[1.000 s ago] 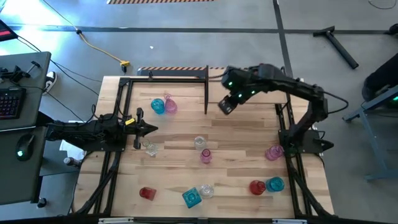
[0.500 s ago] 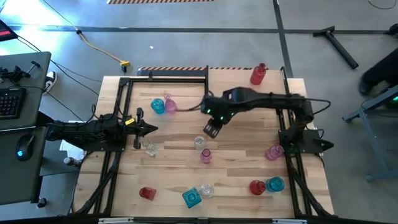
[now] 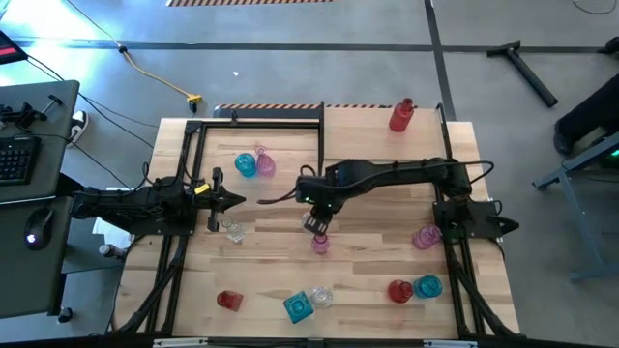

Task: Sort vases onto shelf
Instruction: Put the top right transparent vase on the shelf

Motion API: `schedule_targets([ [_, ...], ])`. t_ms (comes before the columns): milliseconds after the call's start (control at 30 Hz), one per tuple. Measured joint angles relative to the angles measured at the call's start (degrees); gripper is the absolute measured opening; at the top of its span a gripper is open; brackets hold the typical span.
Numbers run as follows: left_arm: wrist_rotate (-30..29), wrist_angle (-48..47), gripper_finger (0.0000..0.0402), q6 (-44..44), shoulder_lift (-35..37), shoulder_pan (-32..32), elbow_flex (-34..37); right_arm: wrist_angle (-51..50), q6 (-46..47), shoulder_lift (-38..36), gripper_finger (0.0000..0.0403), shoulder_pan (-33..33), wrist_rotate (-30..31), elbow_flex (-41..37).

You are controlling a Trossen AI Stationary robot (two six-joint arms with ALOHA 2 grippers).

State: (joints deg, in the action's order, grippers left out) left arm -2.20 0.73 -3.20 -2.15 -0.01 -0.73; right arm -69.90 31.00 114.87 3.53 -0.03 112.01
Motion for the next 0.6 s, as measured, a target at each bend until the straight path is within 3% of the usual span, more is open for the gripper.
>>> schedule_targets([
  [600, 0.0, 0.0, 0.0001, 0.0, 0.0, 0.0, 0.0, 3.2, -0.5, 4.4, 0.0103, -2.1, 0.0, 0.0],
])
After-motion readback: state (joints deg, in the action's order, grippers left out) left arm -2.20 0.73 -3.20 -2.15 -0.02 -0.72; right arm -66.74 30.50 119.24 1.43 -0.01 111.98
